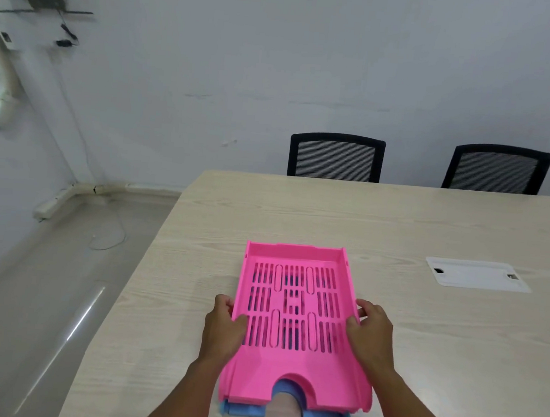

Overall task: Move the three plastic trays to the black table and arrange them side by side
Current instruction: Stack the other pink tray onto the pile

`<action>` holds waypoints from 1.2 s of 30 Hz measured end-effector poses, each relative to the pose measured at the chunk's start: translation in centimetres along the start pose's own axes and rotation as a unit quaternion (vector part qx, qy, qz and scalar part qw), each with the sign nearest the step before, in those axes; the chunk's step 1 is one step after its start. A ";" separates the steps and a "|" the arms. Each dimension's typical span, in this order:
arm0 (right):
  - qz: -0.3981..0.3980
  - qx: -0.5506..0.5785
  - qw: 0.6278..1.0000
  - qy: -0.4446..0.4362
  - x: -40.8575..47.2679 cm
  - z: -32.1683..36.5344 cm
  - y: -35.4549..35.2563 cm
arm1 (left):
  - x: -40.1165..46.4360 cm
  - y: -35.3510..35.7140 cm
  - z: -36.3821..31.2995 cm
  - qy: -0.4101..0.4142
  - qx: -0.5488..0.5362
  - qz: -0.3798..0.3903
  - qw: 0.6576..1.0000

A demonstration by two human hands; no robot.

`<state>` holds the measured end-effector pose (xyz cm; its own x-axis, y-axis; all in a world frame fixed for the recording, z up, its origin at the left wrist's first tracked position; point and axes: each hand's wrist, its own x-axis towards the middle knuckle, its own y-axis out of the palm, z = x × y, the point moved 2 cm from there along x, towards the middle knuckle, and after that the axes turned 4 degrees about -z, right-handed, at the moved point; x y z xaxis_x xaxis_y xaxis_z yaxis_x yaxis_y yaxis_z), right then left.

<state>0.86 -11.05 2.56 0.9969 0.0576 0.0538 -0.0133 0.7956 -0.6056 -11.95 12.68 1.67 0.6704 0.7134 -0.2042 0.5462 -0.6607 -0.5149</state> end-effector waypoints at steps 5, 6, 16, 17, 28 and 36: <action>0.005 0.001 1.000 0.010 0.0 -0.1 0.3 | 0.5 -0.3 0.0 0.006 -0.002 -0.002 1.000; 0.009 0.002 1.000 0.010 0.1 0.1 0.4 | 0.6 -0.4 0.0 0.005 -0.003 -0.004 1.000; 0.029 -0.001 0.999 0.024 0.7 0.3 0.8 | 1.1 0.0 0.9 0.005 -0.007 -0.008 1.000; 0.032 -0.001 0.999 0.026 0.8 0.2 0.8 | 1.2 0.0 1.0 0.008 -0.007 -0.007 1.000; 0.121 0.042 0.983 0.132 2.0 -4.9 2.9 | 3.6 1.0 2.6 -0.099 -0.075 0.118 0.985; 0.203 0.167 0.931 0.254 2.9 -6.1 3.7 | 10.5 4.5 10.6 -0.166 -0.136 0.159 0.964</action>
<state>4.21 -11.62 -4.42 0.8119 0.1686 -0.5590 -0.3353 0.9184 -0.2100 -7.77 19.70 -11.57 0.6533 0.4697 -0.5938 0.4801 -0.8634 -0.1548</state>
